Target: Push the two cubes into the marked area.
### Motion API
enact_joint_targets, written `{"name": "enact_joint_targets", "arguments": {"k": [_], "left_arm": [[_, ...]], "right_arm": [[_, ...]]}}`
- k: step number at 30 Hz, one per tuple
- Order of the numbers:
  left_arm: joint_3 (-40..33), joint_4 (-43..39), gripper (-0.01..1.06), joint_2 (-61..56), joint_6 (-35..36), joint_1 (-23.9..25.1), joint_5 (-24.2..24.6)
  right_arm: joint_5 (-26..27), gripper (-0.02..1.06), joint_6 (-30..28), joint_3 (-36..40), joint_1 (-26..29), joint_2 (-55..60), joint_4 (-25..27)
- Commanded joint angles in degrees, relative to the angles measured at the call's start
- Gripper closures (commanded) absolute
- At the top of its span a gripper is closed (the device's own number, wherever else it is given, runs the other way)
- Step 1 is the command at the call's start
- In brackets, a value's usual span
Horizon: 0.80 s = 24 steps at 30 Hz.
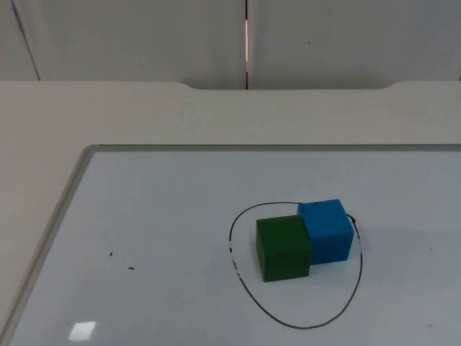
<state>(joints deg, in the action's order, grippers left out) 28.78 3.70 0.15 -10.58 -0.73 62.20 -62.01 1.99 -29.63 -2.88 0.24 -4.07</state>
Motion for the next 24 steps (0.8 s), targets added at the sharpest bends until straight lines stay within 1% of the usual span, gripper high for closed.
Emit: {"name": "enact_joint_targets", "arguments": {"k": [1,24], "left_arm": [[-0.2,0.1,0.00,-0.2,0.4,0.2,-0.4],[-0.2,0.0,0.00,-0.2,0.4,0.2,-0.4]], "right_arm": [[0.2,-0.01,0.1,0.2,0.4,-0.2,0.2],[0.2,-0.01,0.1,0.2,0.4,-0.2,0.2]]}}
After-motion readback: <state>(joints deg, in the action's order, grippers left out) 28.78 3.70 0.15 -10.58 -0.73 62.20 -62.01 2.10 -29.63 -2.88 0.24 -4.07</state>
